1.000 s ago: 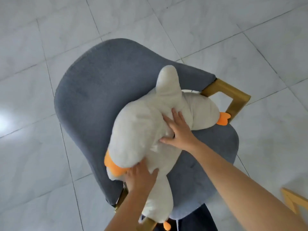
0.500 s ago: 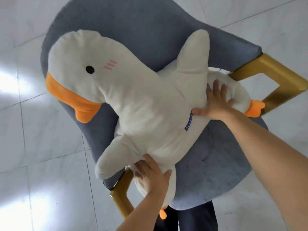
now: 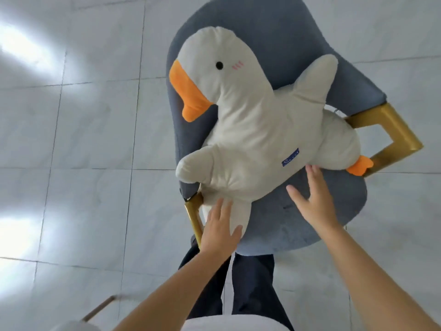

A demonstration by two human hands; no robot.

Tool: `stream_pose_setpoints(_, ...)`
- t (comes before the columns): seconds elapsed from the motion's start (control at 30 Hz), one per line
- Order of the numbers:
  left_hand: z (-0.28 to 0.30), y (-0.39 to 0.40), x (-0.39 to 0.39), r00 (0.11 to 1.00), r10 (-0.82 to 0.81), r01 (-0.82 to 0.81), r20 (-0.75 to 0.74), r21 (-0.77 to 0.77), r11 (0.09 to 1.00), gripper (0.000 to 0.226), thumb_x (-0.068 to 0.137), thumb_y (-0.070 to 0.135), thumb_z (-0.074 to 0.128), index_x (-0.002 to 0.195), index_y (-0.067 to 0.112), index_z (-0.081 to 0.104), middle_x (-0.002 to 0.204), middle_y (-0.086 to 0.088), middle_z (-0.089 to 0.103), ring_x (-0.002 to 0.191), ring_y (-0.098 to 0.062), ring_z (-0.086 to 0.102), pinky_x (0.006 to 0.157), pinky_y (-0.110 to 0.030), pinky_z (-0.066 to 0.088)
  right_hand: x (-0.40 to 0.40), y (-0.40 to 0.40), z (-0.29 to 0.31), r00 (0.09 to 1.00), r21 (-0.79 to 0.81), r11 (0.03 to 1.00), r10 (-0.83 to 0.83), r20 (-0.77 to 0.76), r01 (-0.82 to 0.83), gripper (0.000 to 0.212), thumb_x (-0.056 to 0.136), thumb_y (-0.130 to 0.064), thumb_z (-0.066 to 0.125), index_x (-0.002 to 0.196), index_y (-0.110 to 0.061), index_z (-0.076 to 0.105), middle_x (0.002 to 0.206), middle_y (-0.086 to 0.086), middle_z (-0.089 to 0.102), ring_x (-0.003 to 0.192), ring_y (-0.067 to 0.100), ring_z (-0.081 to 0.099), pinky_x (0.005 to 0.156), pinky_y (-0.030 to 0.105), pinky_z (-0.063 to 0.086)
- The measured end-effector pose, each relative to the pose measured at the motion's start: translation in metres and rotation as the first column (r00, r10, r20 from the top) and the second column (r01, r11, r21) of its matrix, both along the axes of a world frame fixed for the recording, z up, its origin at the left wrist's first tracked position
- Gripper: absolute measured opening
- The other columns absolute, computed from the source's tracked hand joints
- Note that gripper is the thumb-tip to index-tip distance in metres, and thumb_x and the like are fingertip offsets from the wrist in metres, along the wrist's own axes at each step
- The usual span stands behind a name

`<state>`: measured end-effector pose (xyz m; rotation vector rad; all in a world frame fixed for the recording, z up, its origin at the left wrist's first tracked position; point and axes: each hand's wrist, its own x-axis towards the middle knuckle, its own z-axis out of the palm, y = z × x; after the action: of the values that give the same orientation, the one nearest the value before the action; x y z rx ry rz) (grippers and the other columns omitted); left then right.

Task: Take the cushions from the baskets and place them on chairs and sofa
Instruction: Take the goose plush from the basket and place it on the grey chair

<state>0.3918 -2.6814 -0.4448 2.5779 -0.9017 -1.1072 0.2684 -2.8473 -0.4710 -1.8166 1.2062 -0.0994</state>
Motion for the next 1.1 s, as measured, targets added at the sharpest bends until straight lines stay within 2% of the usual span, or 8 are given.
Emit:
stream_pose_setpoints(0.17, 0.067, 0.067, -0.004, 0.976, 0.206, -0.218, -0.071, -0.27, 0.938, 0.038, 0.083, 0.011, 0.056, 0.12, 0.009, 0.052, 0.129, 0.011, 0.043, 0.122, -0.019, 0.044, 0.094, -0.017, 0.034, 0.0, 0.108, 0.05, 0.983, 0.143, 0.973, 0.18, 0.039, -0.183, 0.069, 0.078, -0.027, 0.065, 0.136, -0.01, 0.032, 0.142, -0.006, 0.023, 0.138, 0.016, 0.022, 0.104, 0.02, 0.019)
stream_pose_setpoints(0.27, 0.088, 0.126, 0.012, 0.933, 0.339, -0.36, -0.122, -0.266, 0.894, 0.036, 0.082, 0.016, 0.059, 0.118, 0.013, 0.053, 0.12, 0.018, 0.037, 0.117, -0.011, 0.045, 0.1, -0.025, 0.038, 0.015, 0.162, 0.084, 0.938, 0.129, 0.93, 0.333, 0.096, -0.343, 0.085, 0.069, -0.073, 0.045, 0.133, -0.017, 0.038, 0.134, -0.008, 0.03, 0.128, -0.002, 0.026, 0.102, 0.011, 0.026)
stream_pose_setpoints(0.47, 0.116, 0.26, 0.047, 0.772, 0.602, -0.635, -0.201, -0.264, 0.726, 0.052, 0.077, 0.037, 0.059, 0.122, 0.013, 0.049, 0.121, 0.014, 0.037, 0.118, -0.011, 0.041, 0.102, -0.024, 0.034, 0.071, 0.242, 0.121, 0.781, 0.144, 0.768, 0.617, 0.091, -0.624, 0.099, 0.048, -0.093, 0.024, 0.131, -0.038, 0.02, 0.132, -0.037, 0.015, 0.12, -0.03, 0.01, 0.1, 0.003, 0.024)
stream_pose_setpoints(0.57, 0.125, 0.331, 0.068, 0.628, 0.742, -0.772, -0.233, -0.306, 0.557, 0.075, 0.056, 0.06, 0.042, 0.117, 0.016, 0.051, 0.12, 0.01, 0.042, 0.117, -0.016, 0.046, 0.101, -0.031, 0.038, 0.114, 0.282, 0.135, 0.793, 0.154, 0.778, 0.599, 0.111, -0.609, 0.095, 0.045, -0.093, 0.034, 0.123, -0.038, 0.041, 0.122, -0.044, 0.031, 0.117, -0.023, 0.028, 0.093, -0.001, 0.029)
stream_pose_setpoints(0.7, 0.138, 0.419, 0.097, 0.392, 0.862, -0.889, -0.322, -0.372, 0.266, 0.031, 0.072, 0.04, 0.06, 0.097, 0.039, 0.043, 0.112, 0.014, 0.047, 0.107, -0.011, 0.049, 0.096, -0.028, 0.039, 0.179, 0.336, 0.154, 0.743, 0.149, 0.728, 0.662, 0.101, -0.669, 0.053, 0.037, -0.091, 0.046, 0.088, -0.083, 0.033, 0.108, -0.046, 0.049, 0.105, -0.025, 0.041, 0.084, -0.007, 0.031)
stream_pose_setpoints(0.93, 0.127, 0.518, 0.108, -0.008, 0.936, -0.899, -0.353, -0.407, -0.161, 0.044, 0.082, 0.007, 0.061, 0.091, 0.044, 0.039, 0.119, 0.0, 0.045, 0.109, -0.013, 0.044, 0.09, -0.026, 0.036, 0.308, 0.426, 0.162, 0.398, 0.162, 0.38, 0.912, 0.101, -0.911, 0.048, 0.08, -0.006, 0.061, 0.094, -0.048, 0.042, 0.115, 0.004, 0.054, 0.096, -0.02, 0.05, 0.095, 0.018, 0.039)
stream_pose_setpoints(1.0, 0.123, 0.54, 0.123, -0.089, 0.92, -0.883, -0.381, -0.397, -0.25, 0.041, 0.082, 0.004, 0.059, 0.092, 0.04, 0.042, 0.115, -0.003, 0.046, 0.108, -0.014, 0.044, 0.093, -0.029, 0.037, 0.345, 0.453, 0.163, 0.326, 0.166, 0.308, 0.941, 0.093, -0.937, 0.042, 0.08, -0.006, 0.061, 0.096, -0.041, 0.045, 0.111, -0.001, 0.054, 0.105, 0.003, 0.052, 0.103, 0.031, 0.038)
stream_pose_setpoints(1.1, 0.117, 0.581, 0.173, -0.202, 0.896, -0.826, -0.396, -0.422, -0.373, 0.031, 0.083, 0.005, 0.058, 0.104, 0.024, 0.045, 0.112, -0.006, 0.047, 0.108, -0.017, 0.045, 0.097, -0.032, 0.039, 0.419, 0.502, 0.165, 0.188, 0.089, 0.178, 0.975, 0.12, -0.98, 0.037, 0.068, -0.042, 0.071, 0.092, -0.06, 0.05, 0.107, -0.022, 0.052, 0.105, 0.0, 0.053, 0.091, 0.008, 0.04)
